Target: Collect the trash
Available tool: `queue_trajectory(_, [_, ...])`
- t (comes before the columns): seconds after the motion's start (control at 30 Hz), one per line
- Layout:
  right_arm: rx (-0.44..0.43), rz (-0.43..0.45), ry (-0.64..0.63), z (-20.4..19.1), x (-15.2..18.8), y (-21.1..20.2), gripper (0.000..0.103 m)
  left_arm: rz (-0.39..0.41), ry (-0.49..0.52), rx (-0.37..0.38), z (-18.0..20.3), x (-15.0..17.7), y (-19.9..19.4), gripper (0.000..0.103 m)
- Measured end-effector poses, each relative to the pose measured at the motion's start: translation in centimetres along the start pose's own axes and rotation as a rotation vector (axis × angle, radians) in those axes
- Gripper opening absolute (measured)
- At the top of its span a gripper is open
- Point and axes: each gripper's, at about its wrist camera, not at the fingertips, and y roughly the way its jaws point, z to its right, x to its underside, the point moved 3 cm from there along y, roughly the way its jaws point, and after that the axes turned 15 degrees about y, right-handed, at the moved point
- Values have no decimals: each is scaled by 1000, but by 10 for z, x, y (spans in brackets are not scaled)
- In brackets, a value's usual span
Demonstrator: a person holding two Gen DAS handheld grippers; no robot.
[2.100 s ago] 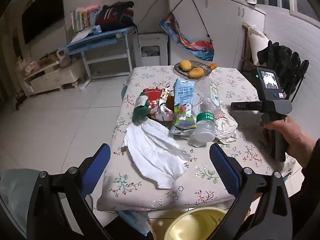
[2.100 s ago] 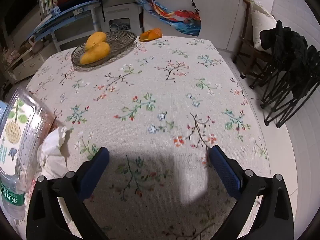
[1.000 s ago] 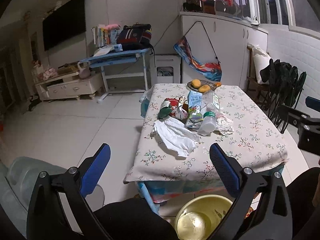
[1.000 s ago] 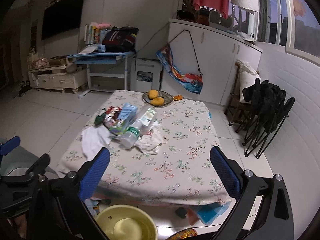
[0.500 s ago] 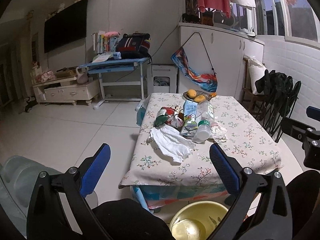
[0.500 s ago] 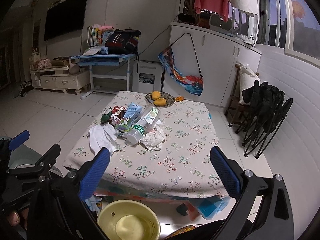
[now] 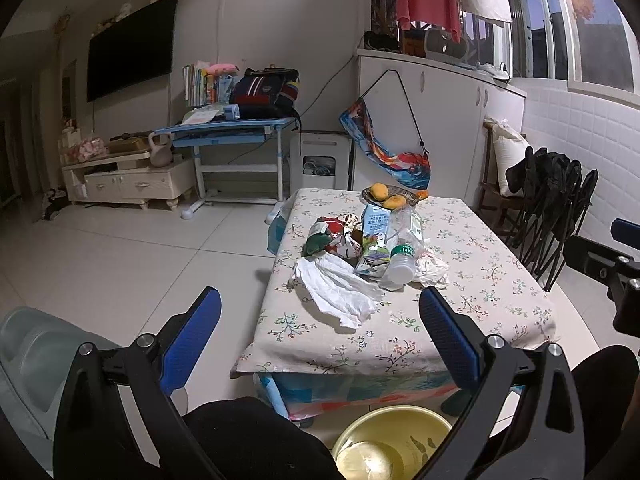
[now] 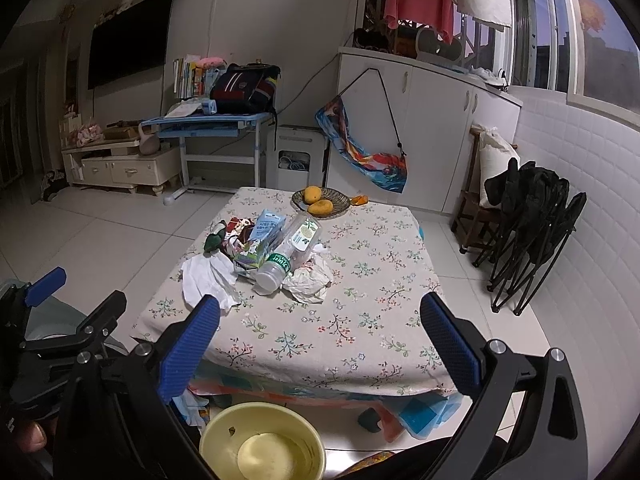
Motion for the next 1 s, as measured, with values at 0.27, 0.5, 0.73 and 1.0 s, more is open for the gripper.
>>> queue_trajectory(0.27, [-10, -1, 13, -1, -4, -1, 96, 0, -1, 1, 1, 0, 0, 96])
queue_trajectory(0.5, [-12, -2, 16, -1, -3, 0, 96, -1, 3, 2, 1, 1, 1, 96])
queue_trajectory(0.73, [-15, -6, 21, -2, -3, 1, 96, -2, 11, 3, 3, 2, 3, 96])
queue_trajectory(1.0, [-19, -10, 24, -2, -1, 2, 96, -2, 11, 4, 4, 2, 3, 96])
